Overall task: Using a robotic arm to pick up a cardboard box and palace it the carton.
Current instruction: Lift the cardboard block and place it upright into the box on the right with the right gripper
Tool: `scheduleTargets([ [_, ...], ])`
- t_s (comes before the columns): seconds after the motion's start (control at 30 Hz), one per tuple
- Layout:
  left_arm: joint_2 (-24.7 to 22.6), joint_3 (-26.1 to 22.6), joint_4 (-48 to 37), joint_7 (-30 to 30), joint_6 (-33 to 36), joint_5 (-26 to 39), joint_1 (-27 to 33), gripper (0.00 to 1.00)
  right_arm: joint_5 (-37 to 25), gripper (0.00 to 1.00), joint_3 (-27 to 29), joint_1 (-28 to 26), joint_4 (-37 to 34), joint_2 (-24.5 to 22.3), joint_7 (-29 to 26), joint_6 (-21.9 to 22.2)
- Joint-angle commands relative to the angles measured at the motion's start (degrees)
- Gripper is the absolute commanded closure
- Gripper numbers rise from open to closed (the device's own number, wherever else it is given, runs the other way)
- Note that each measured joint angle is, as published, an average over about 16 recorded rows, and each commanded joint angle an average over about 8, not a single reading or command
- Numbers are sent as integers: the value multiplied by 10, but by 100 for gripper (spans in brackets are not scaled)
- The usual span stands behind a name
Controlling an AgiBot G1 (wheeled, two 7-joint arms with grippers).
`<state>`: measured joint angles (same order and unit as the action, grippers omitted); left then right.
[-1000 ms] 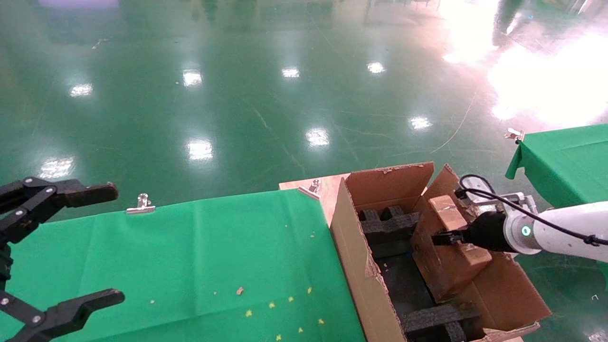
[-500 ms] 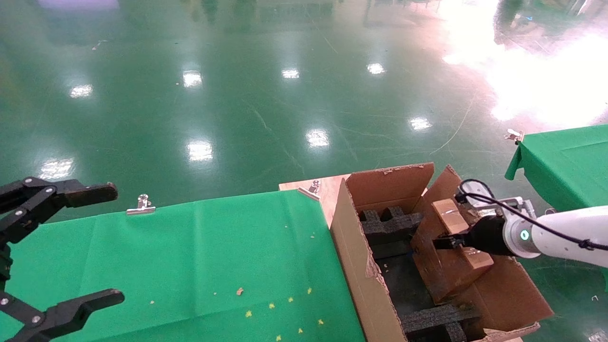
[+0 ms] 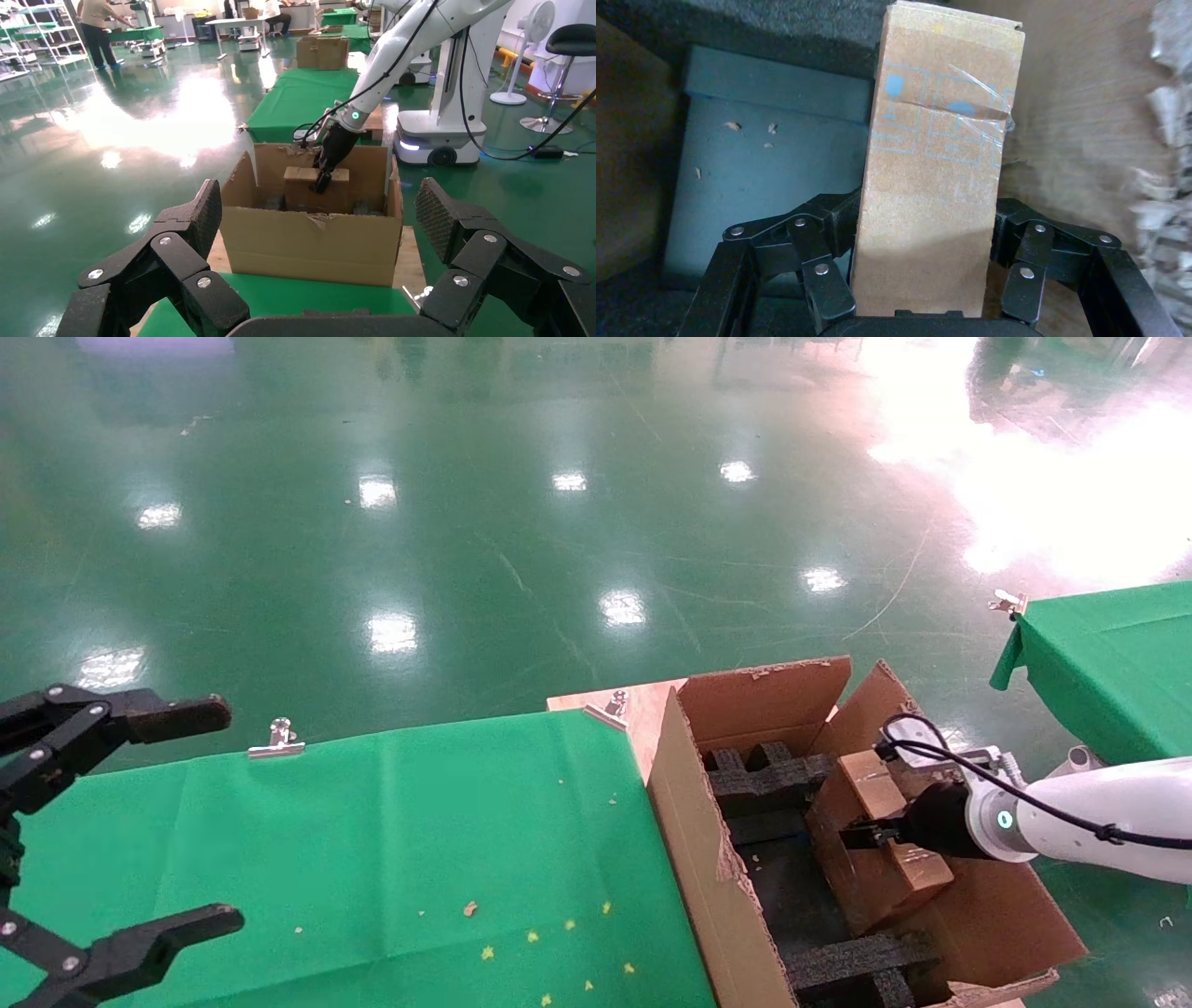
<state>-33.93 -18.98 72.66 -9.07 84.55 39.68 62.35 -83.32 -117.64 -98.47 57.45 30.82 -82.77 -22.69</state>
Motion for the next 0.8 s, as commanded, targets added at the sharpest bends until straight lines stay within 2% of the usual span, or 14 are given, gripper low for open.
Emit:
scheduleTargets([
  [0.03,0,0,0,0,0,0,0,0,3,100,0,5,-4,4,4,0],
  [0.13,0,0,0,0,0,0,0,0,8,100,0,9,-9,6,9,-3],
  [0.17,0,0,0,0,0,0,0,0,10,96,1,10,-10,6,10,-4],
  [0.4,0,0,0,0,0,0,0,0,20,8,3,14,-15,8,16,-10],
  [0.43,0,0,0,0,0,0,0,0,20,0,3,14,-15,8,17,-11],
  [0.8,0,0,0,0,0,0,0,0,19,0,3,13,-14,7,16,-11],
])
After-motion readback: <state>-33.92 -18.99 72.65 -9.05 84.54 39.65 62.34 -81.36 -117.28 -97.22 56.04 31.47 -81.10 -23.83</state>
